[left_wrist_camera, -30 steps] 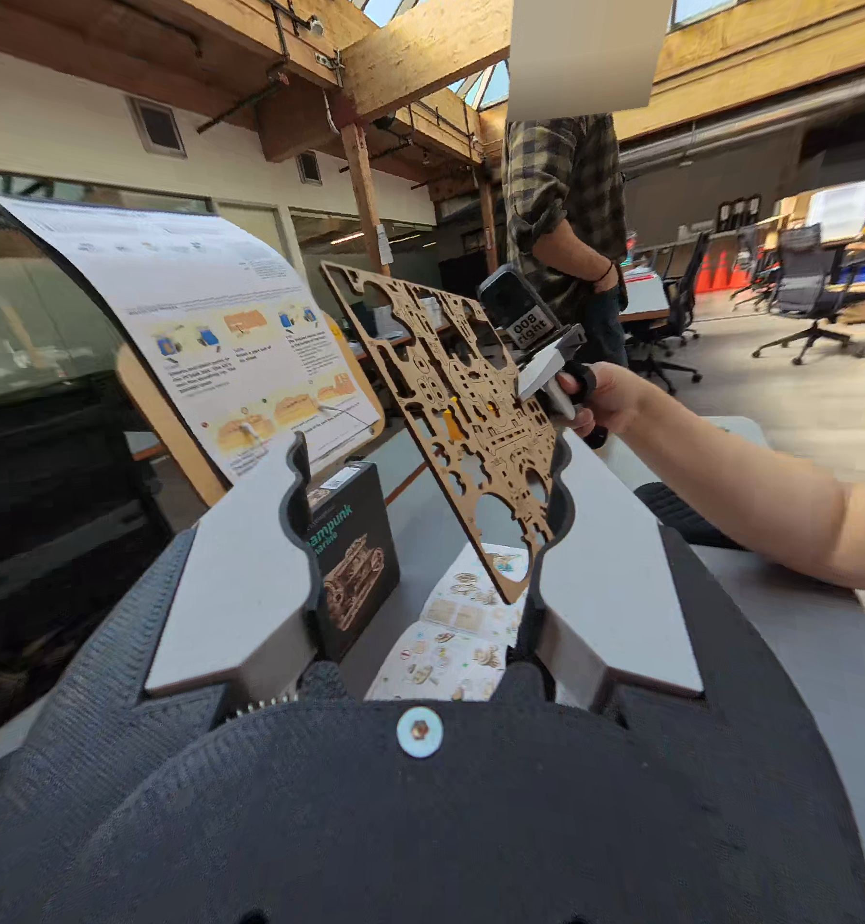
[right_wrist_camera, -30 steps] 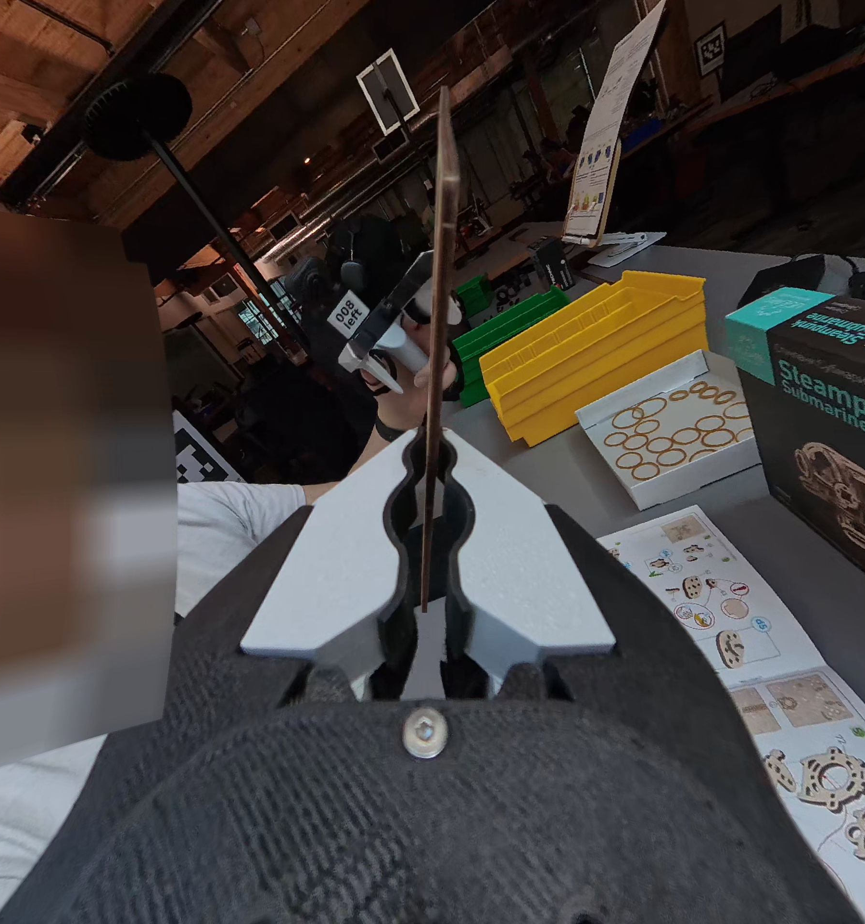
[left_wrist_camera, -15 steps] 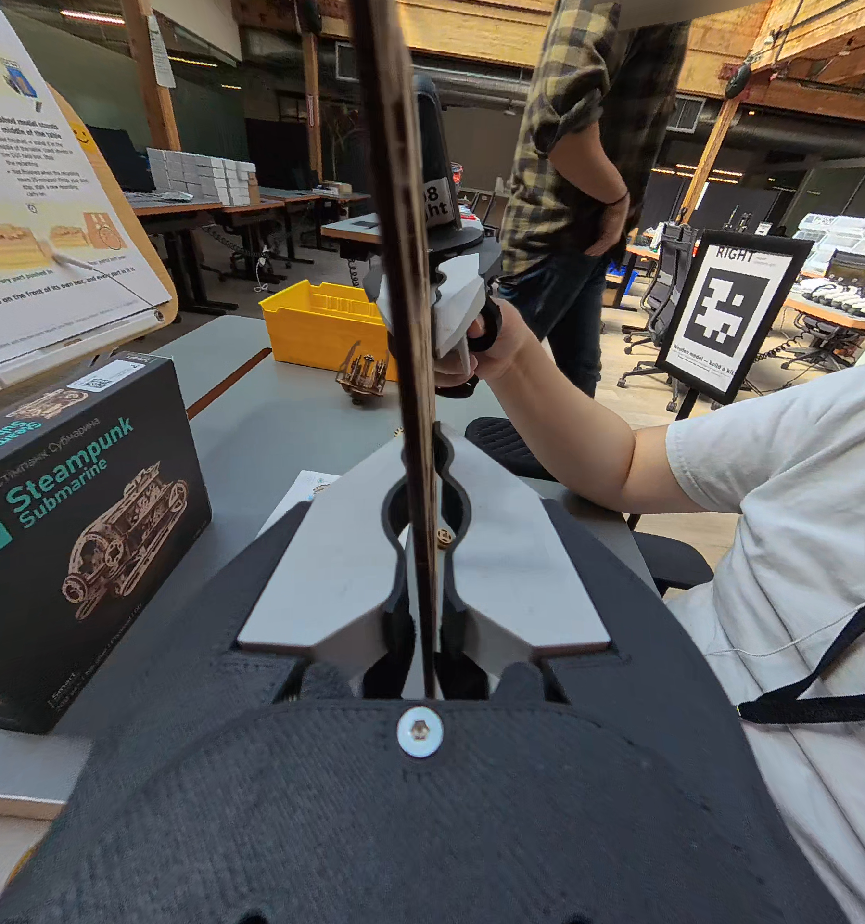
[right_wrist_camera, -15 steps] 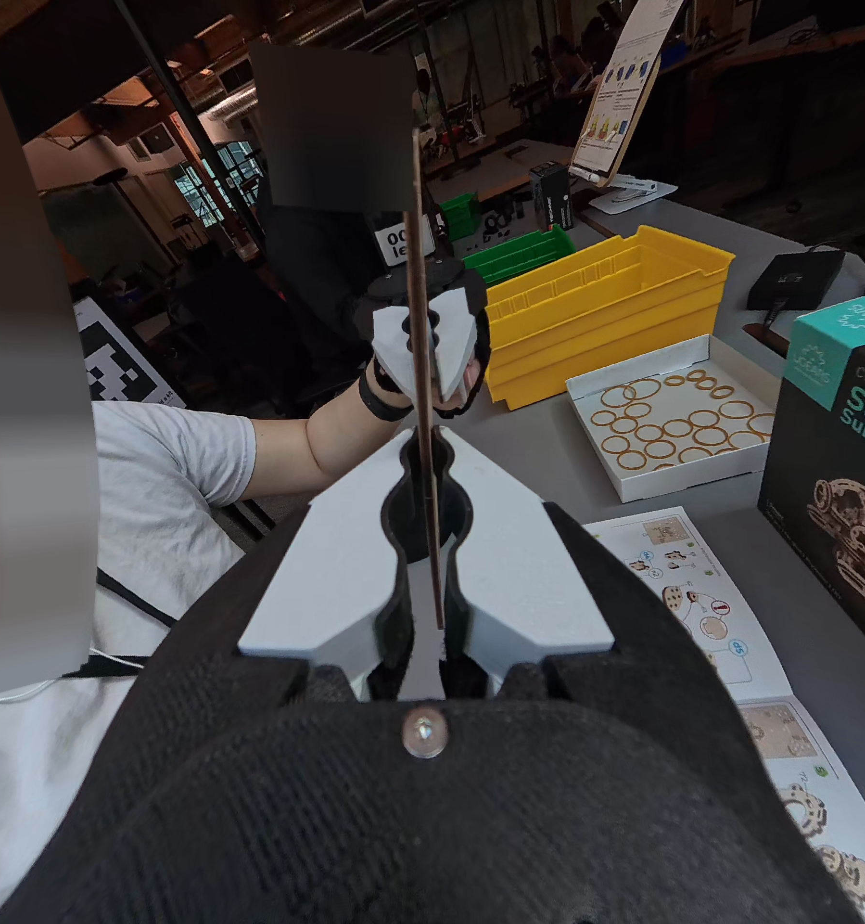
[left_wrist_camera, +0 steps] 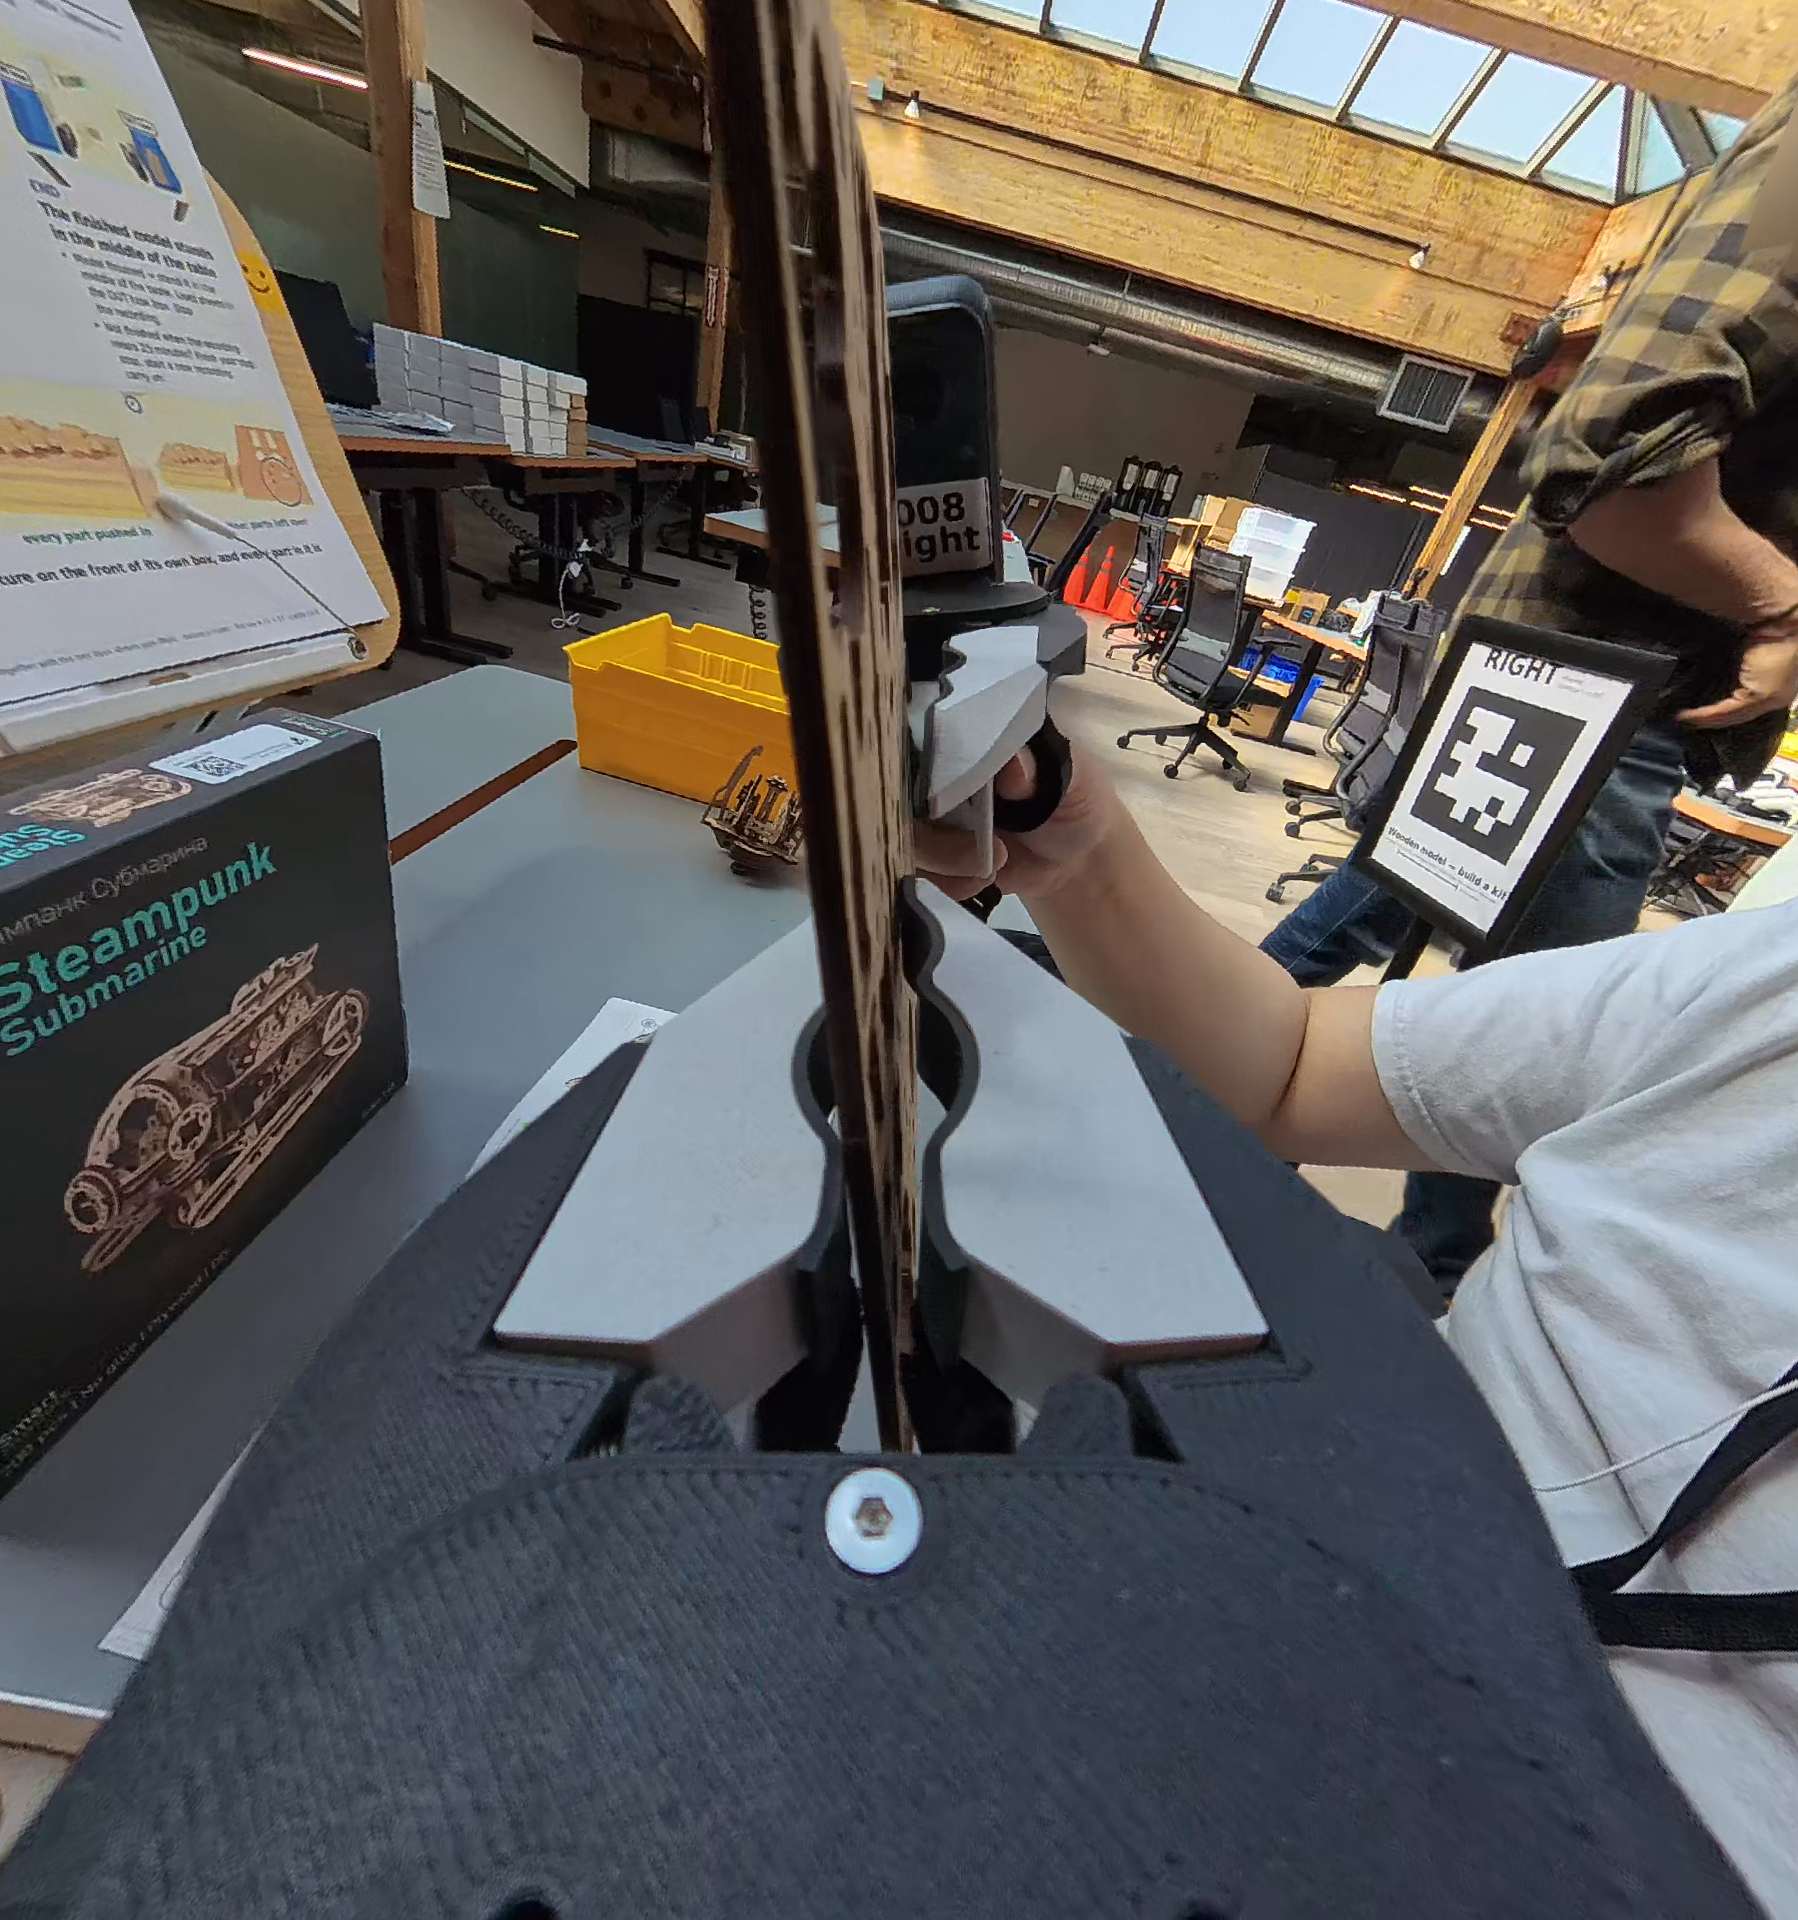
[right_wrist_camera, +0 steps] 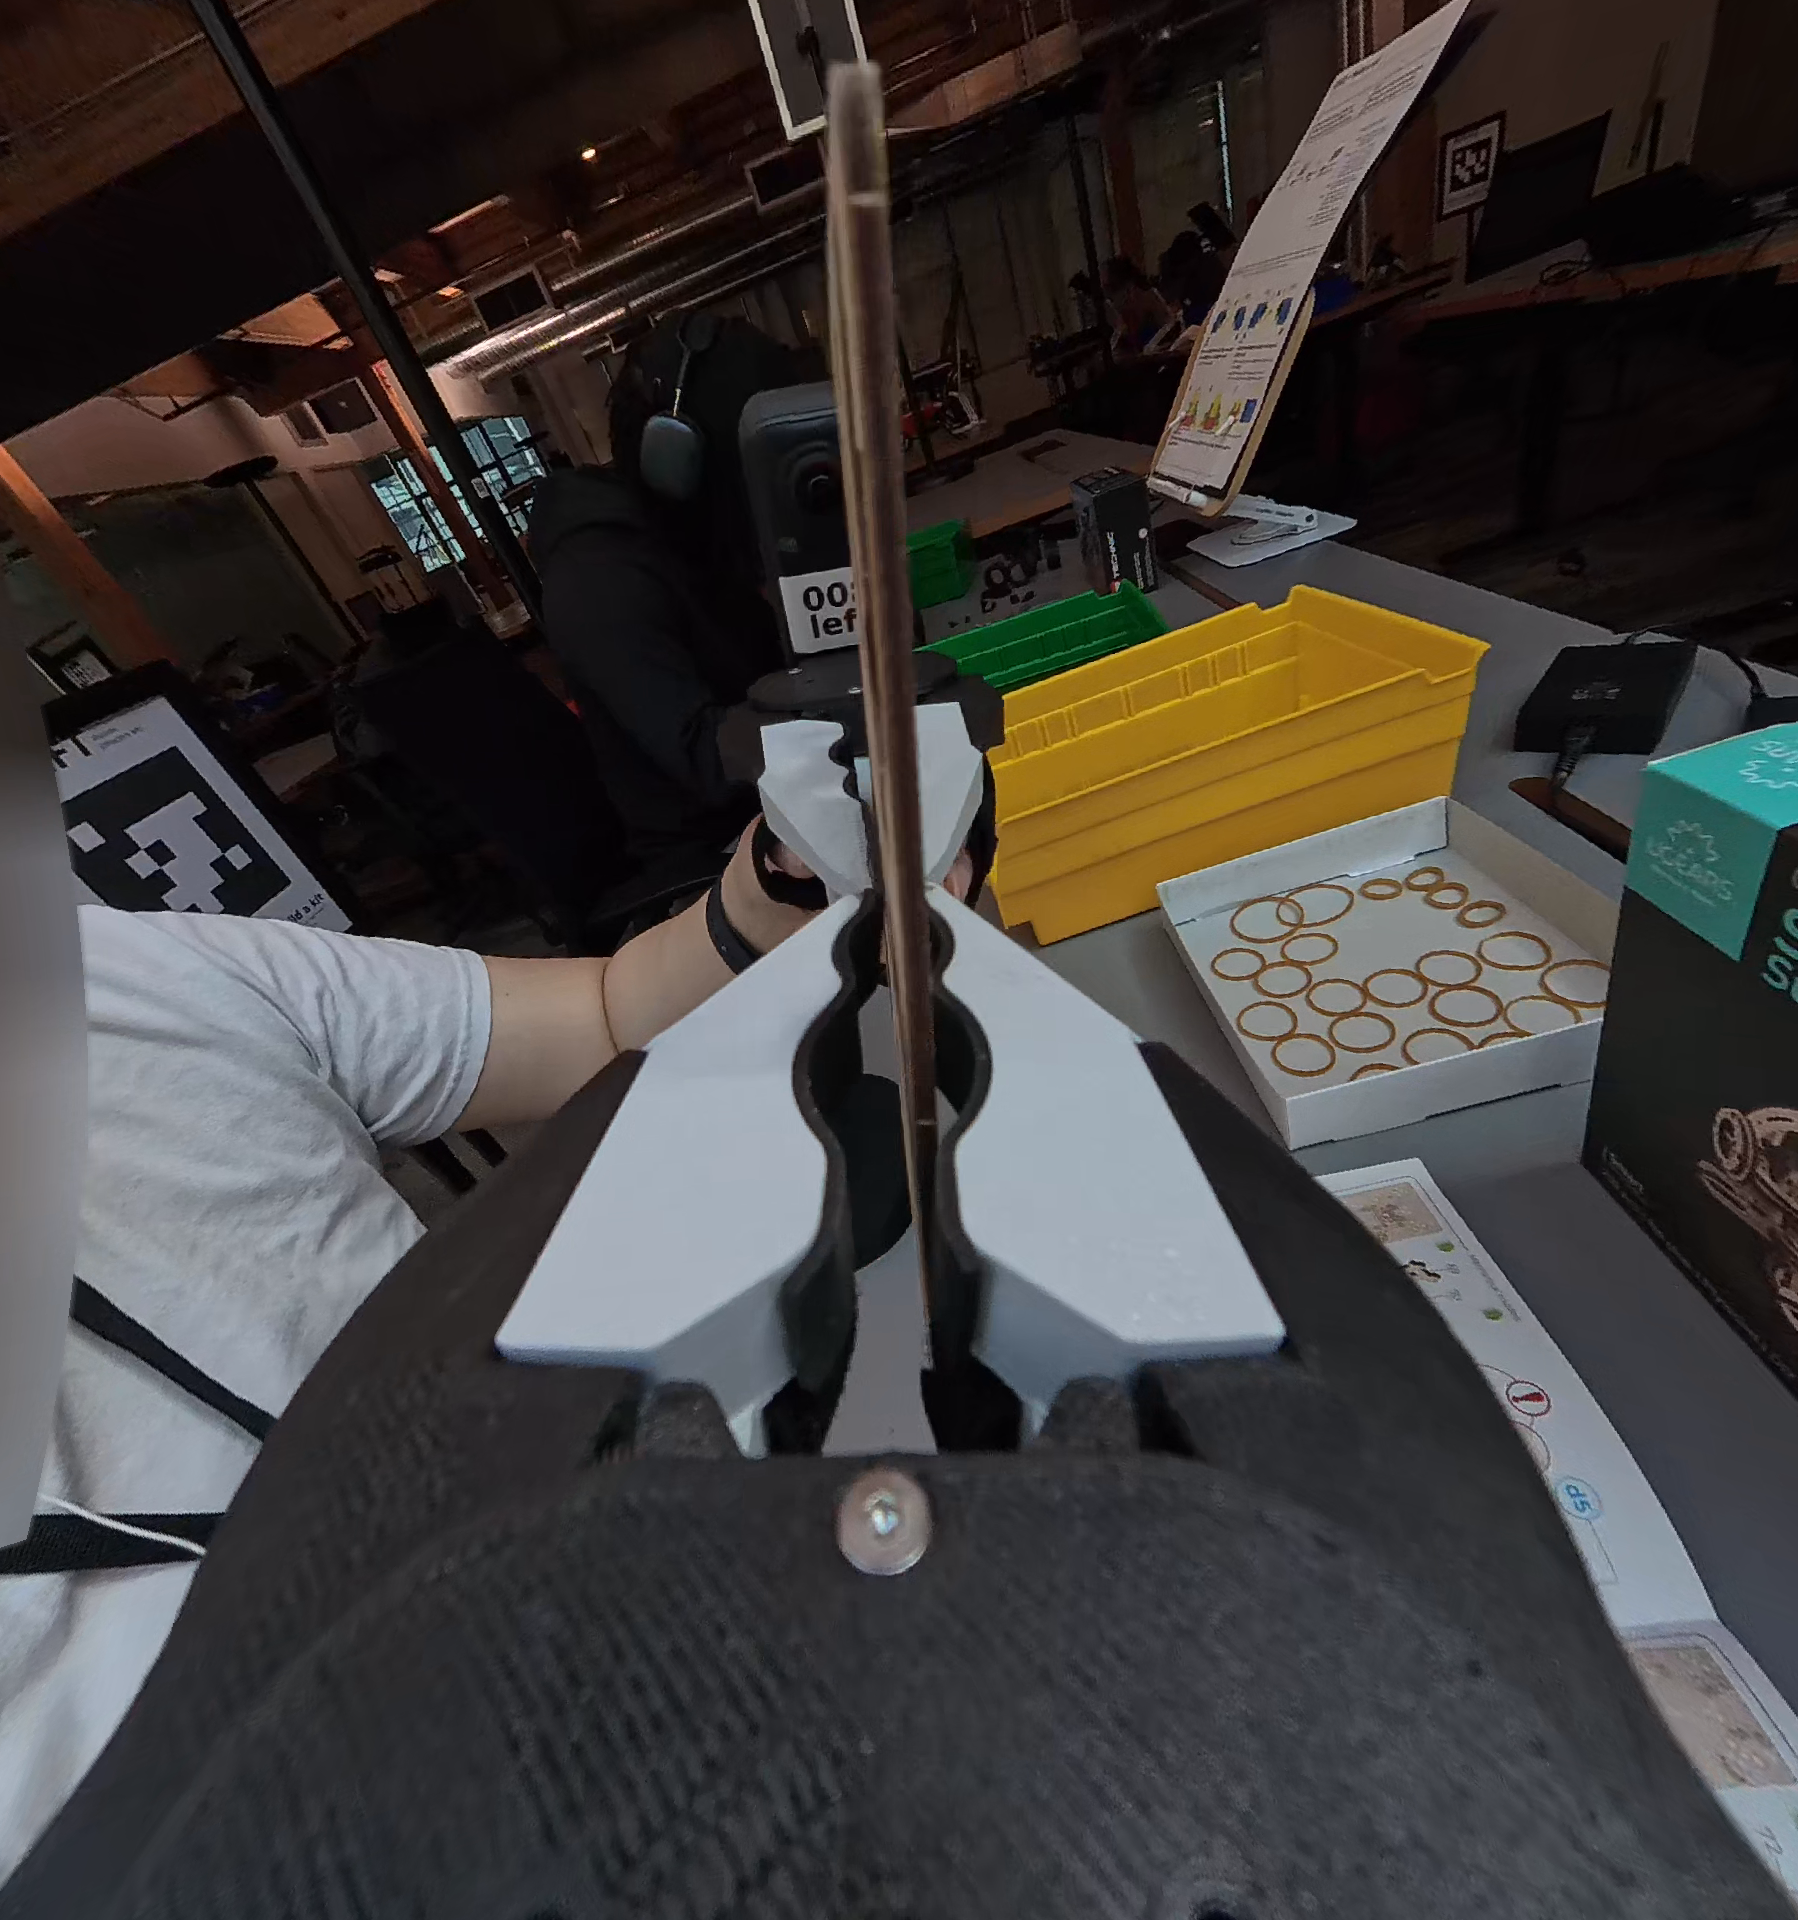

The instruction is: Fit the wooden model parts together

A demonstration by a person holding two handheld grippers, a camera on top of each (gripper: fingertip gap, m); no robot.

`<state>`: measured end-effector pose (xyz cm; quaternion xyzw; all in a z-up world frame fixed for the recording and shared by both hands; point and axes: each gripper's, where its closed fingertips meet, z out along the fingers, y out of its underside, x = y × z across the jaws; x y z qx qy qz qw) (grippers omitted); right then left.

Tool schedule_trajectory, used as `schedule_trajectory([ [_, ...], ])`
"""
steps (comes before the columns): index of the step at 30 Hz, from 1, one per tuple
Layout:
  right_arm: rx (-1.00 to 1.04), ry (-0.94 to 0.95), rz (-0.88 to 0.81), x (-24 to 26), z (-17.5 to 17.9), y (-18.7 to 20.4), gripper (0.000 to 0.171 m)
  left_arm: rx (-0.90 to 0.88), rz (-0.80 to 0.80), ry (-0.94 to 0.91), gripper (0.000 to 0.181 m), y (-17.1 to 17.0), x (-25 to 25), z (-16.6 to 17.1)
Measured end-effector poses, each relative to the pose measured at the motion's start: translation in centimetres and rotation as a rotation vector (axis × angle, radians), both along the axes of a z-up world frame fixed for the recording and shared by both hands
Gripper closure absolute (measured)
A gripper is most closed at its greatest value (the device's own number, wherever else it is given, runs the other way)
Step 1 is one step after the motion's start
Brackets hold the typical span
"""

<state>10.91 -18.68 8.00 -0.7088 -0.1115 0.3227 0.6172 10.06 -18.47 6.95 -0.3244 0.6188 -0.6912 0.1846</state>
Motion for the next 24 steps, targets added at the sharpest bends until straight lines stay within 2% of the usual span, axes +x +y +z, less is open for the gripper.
schedule_trajectory([
  [2,-0.014,-0.002,-0.004,0.3,-0.2,0.0,0.159,0.001,0.014,0.001,0.180,0.2,0.1,-0.1],
  [4,-0.022,-0.030,-0.010,0.3,-0.6,0.0,0.167,-0.002,0.010,0.002,0.180,0.2,0.1,0.0],
  [9,-0.012,-0.011,0.030,-0.2,-0.2,-0.3,0.170,-0.003,-0.027,-0.028,0.179,-0.1,-0.4,0.2],
  [11,-0.036,-0.022,0.040,-0.6,-0.7,-0.2,0.170,-0.001,-0.044,-0.043,0.163,-0.5,-0.5,0.2],
  [13,-0.035,-0.051,0.045,-1.1,-0.9,0.0,0.169,0.016,-0.055,-0.027,0.180,-0.8,-0.5,-0.3],
  [24,0.022,-0.054,-0.022,-0.3,0.0,0.2,0.167,0.012,0.015,-0.018,0.180,-0.3,0.0,0.0],
])
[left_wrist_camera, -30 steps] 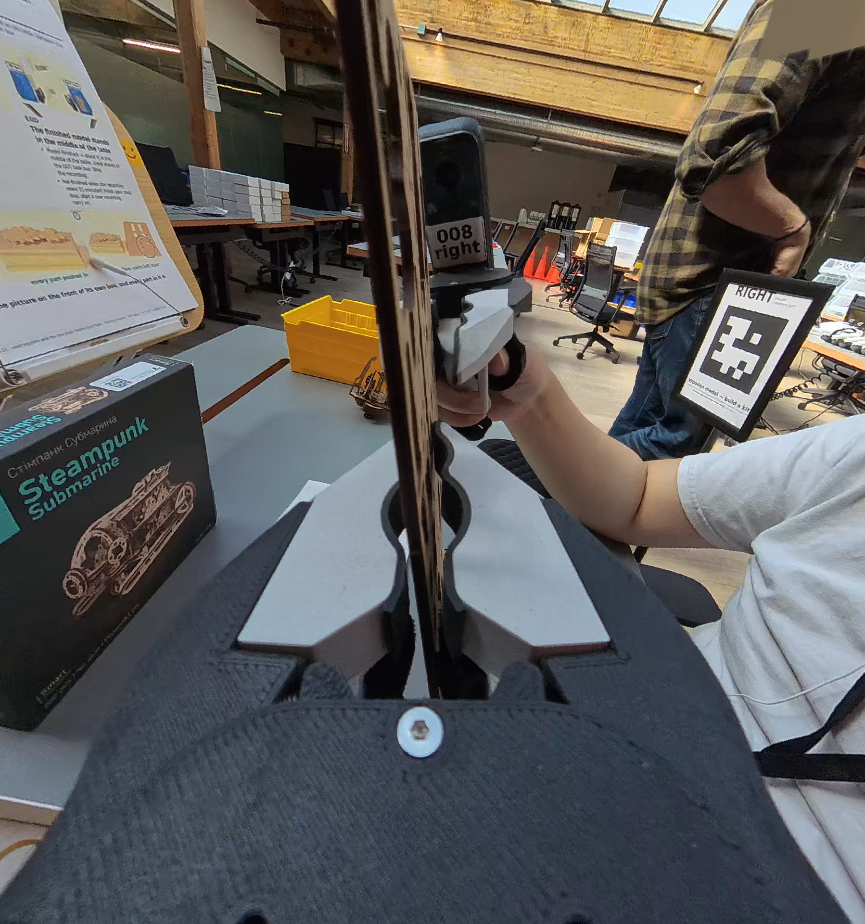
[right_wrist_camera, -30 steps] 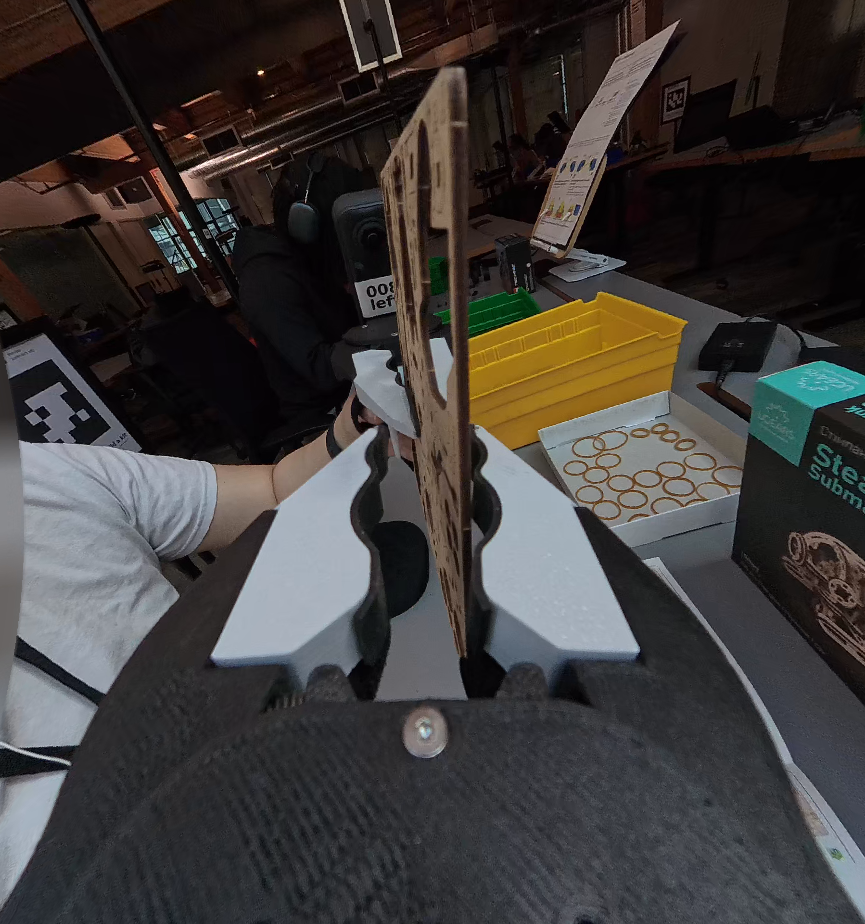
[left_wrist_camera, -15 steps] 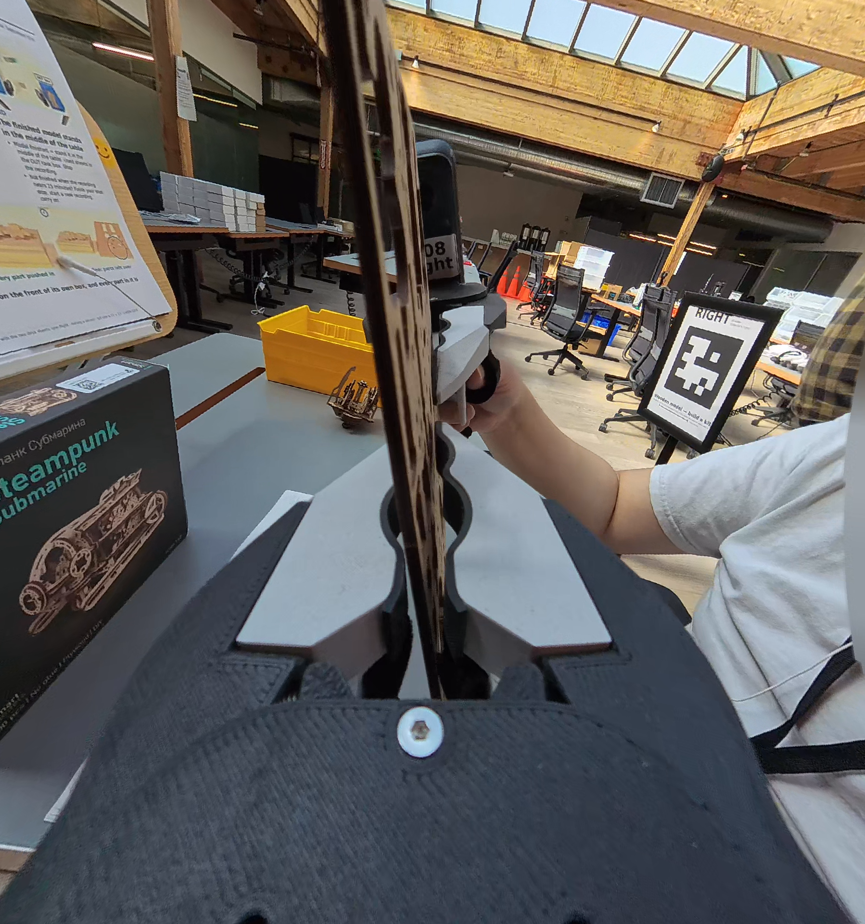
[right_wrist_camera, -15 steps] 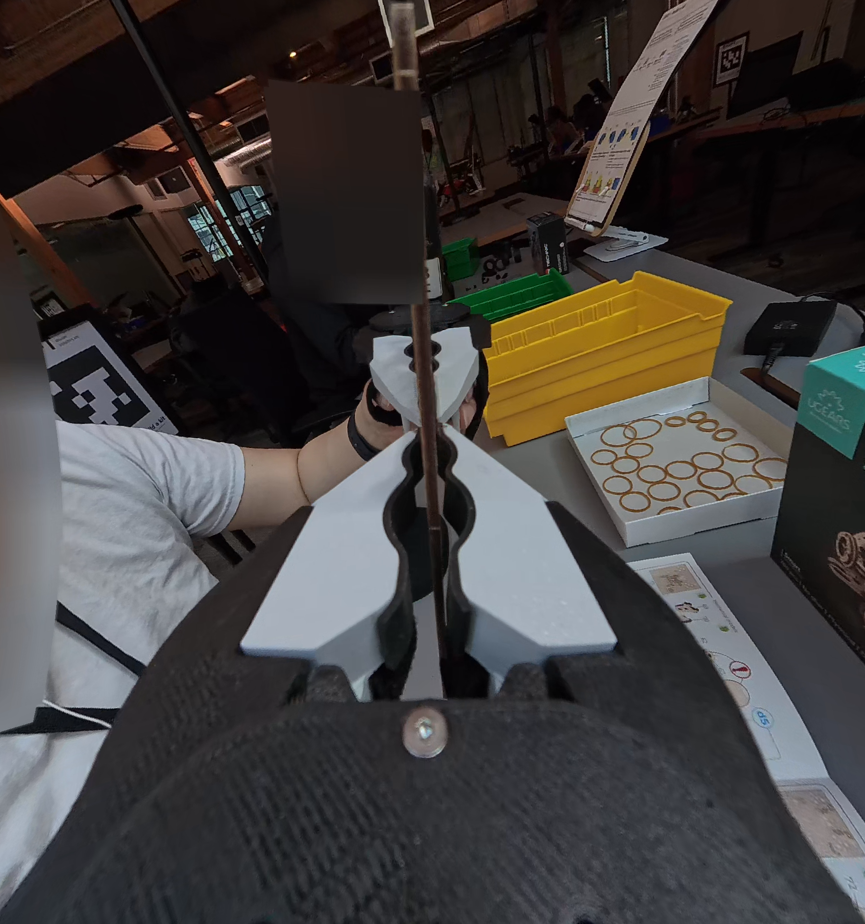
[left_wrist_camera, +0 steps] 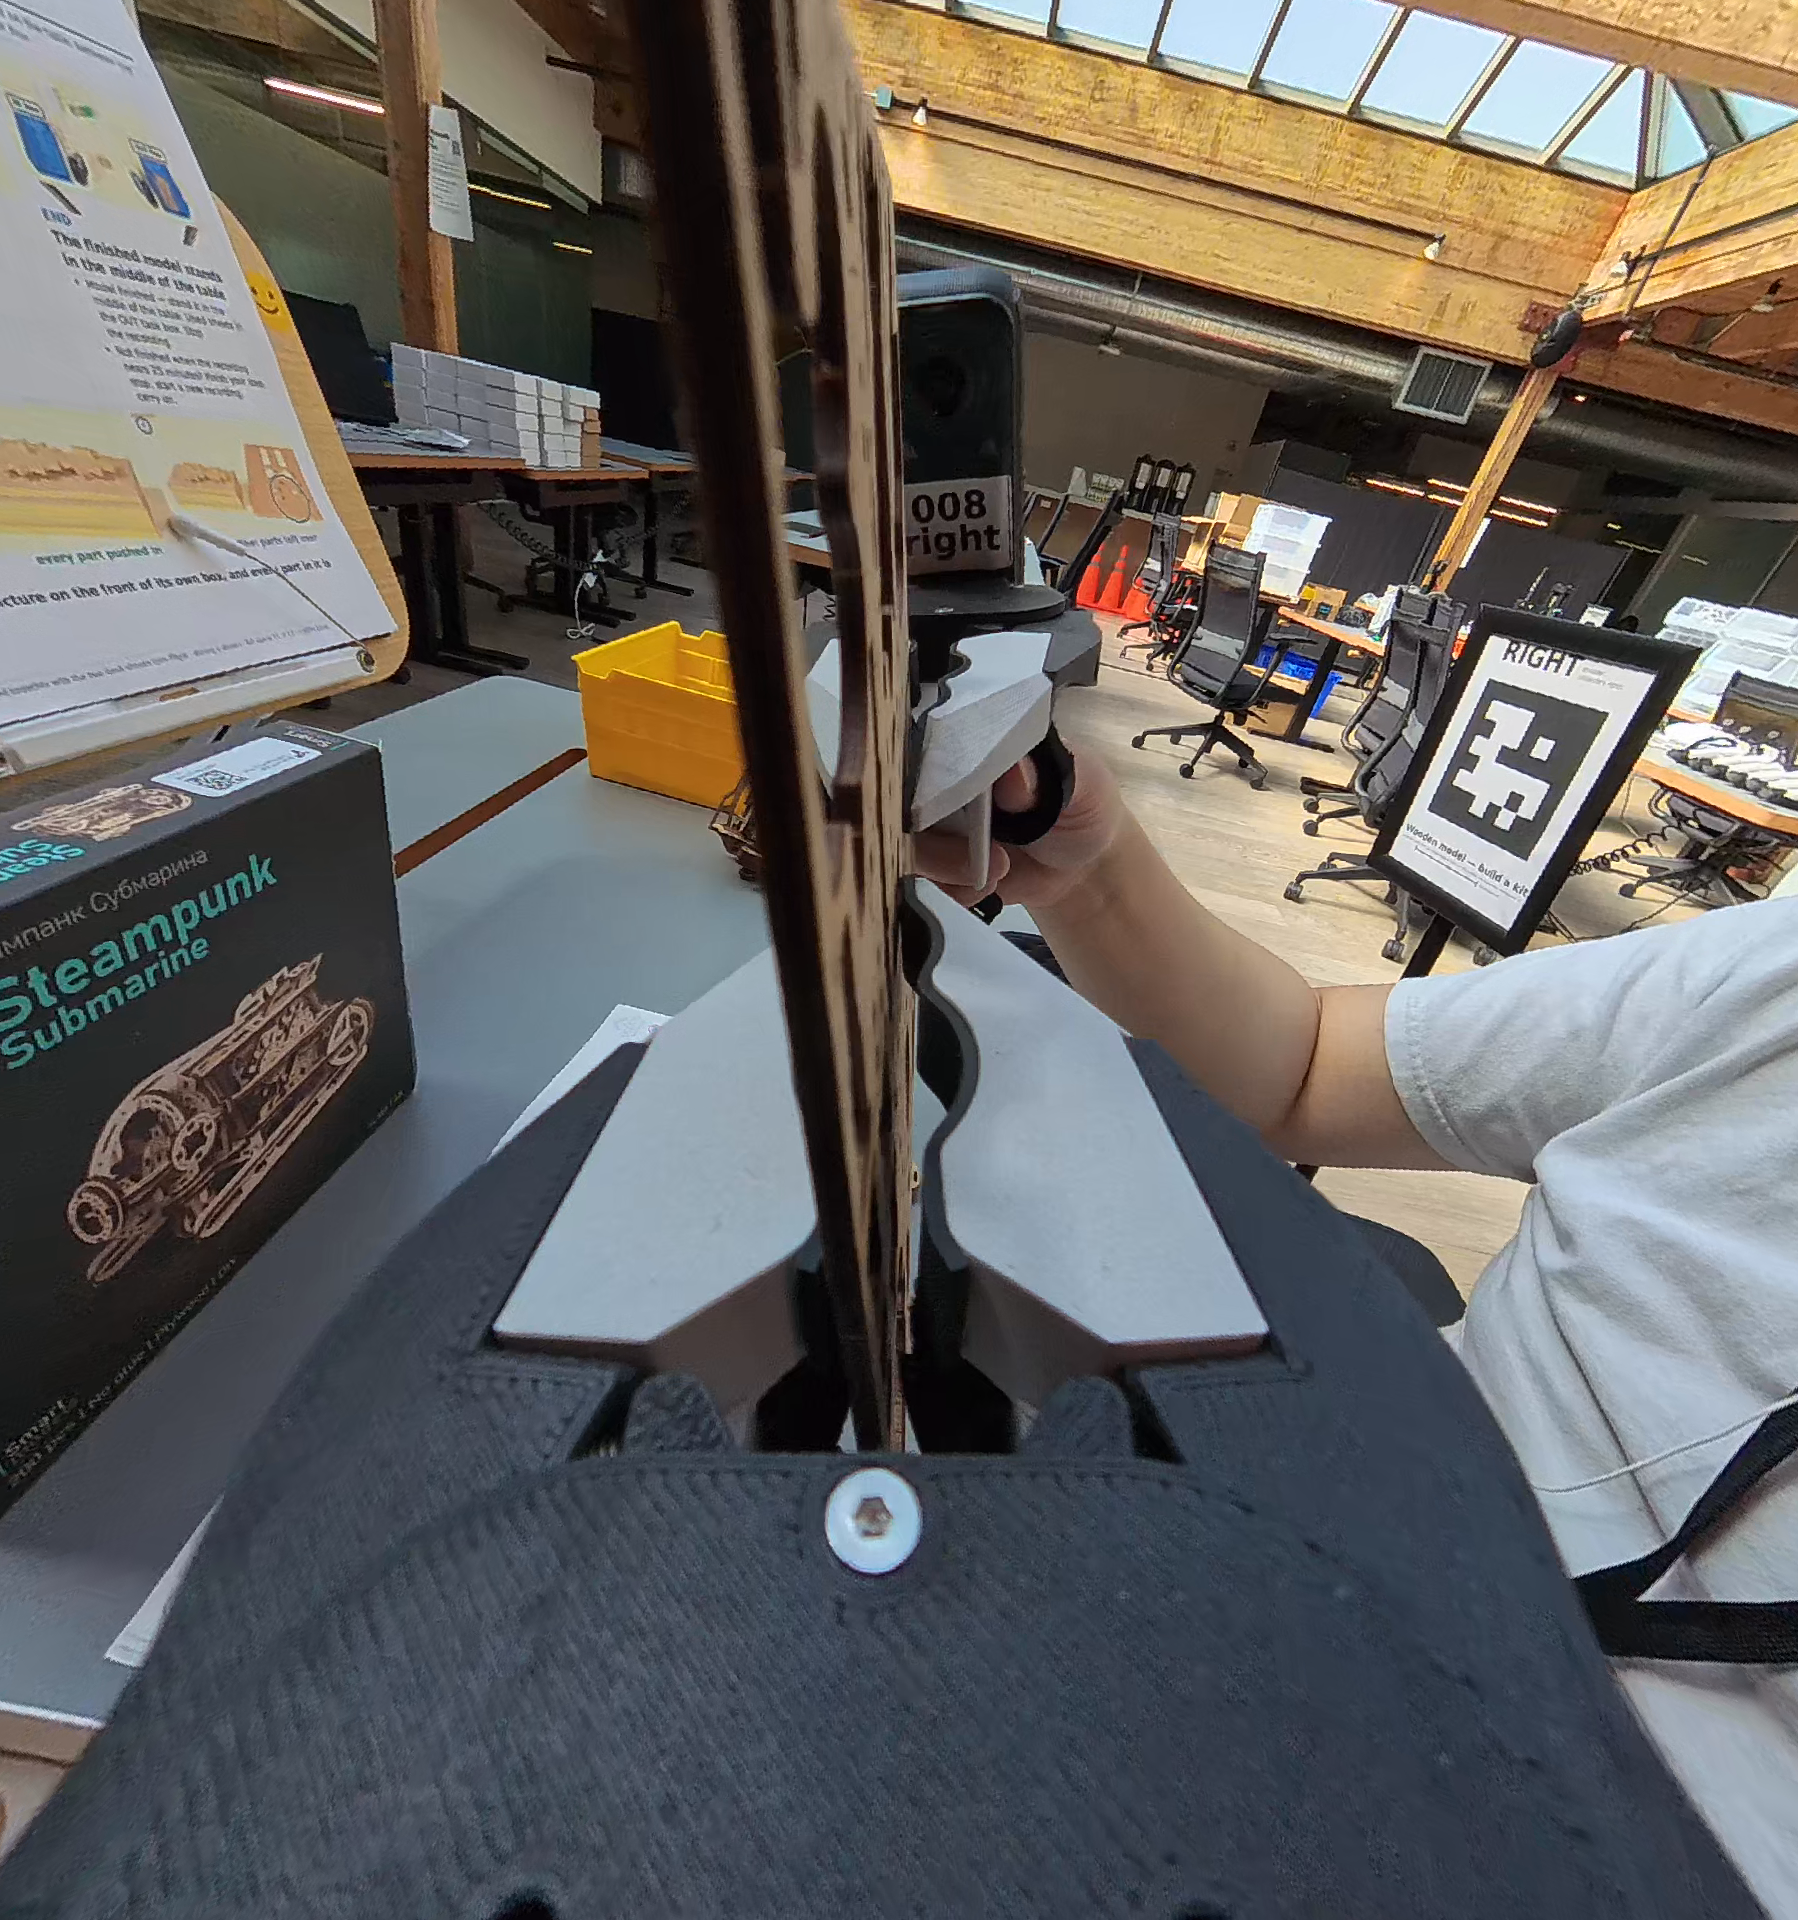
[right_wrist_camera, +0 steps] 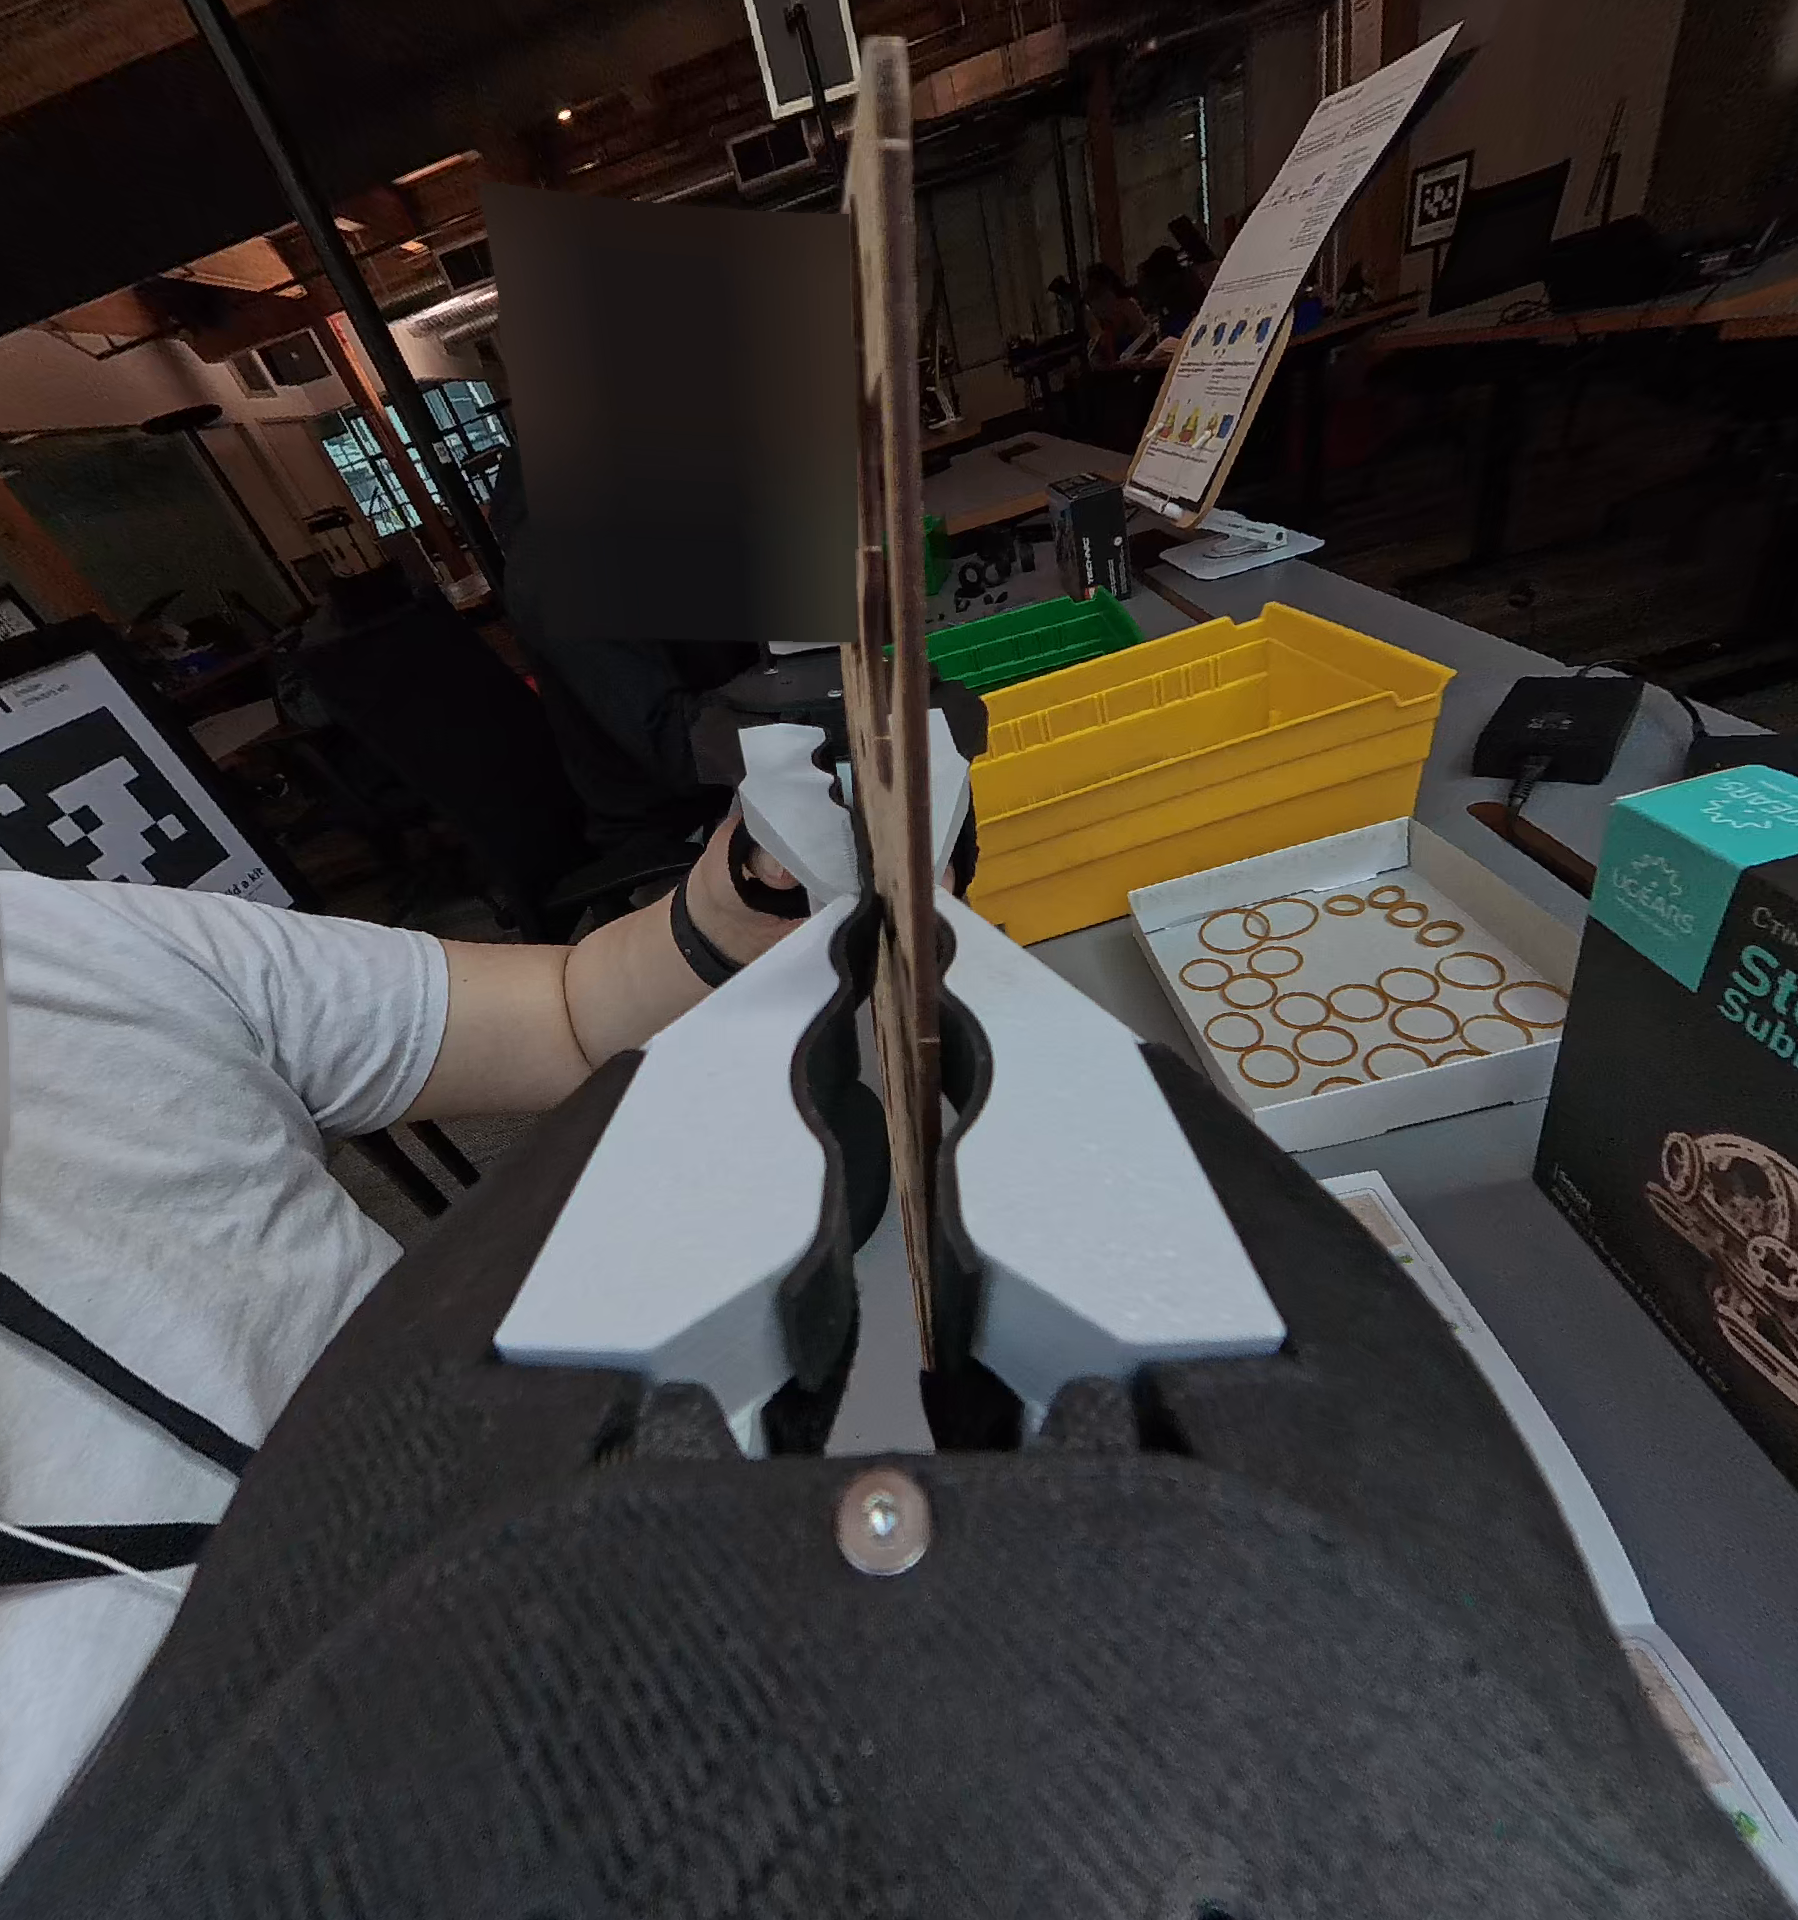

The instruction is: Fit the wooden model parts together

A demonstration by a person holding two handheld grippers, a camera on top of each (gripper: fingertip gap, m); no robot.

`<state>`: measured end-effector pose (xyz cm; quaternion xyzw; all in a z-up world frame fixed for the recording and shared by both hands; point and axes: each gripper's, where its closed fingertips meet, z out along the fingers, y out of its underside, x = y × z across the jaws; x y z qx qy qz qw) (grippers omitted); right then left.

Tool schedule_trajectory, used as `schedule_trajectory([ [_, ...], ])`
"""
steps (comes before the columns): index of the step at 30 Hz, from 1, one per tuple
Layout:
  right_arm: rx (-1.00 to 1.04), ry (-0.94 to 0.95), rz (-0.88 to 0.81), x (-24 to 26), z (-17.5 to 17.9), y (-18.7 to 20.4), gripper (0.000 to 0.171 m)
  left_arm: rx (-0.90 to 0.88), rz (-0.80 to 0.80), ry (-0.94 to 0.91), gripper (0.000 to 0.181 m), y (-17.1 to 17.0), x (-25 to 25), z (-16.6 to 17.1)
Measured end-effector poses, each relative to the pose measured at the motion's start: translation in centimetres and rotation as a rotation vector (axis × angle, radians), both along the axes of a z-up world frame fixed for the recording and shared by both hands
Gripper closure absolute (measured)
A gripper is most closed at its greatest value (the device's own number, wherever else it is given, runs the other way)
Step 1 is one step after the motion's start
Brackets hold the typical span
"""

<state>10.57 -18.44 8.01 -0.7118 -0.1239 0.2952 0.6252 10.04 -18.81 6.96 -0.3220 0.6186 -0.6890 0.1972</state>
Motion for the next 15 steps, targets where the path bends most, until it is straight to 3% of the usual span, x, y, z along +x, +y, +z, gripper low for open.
schedule_trajectory([
  [15,-0.035,-0.016,-0.016,0.47,-0.59,0.12,0.164,0.005,0.033,0.007,0.181,-0.14,0.24,-0.34],
])
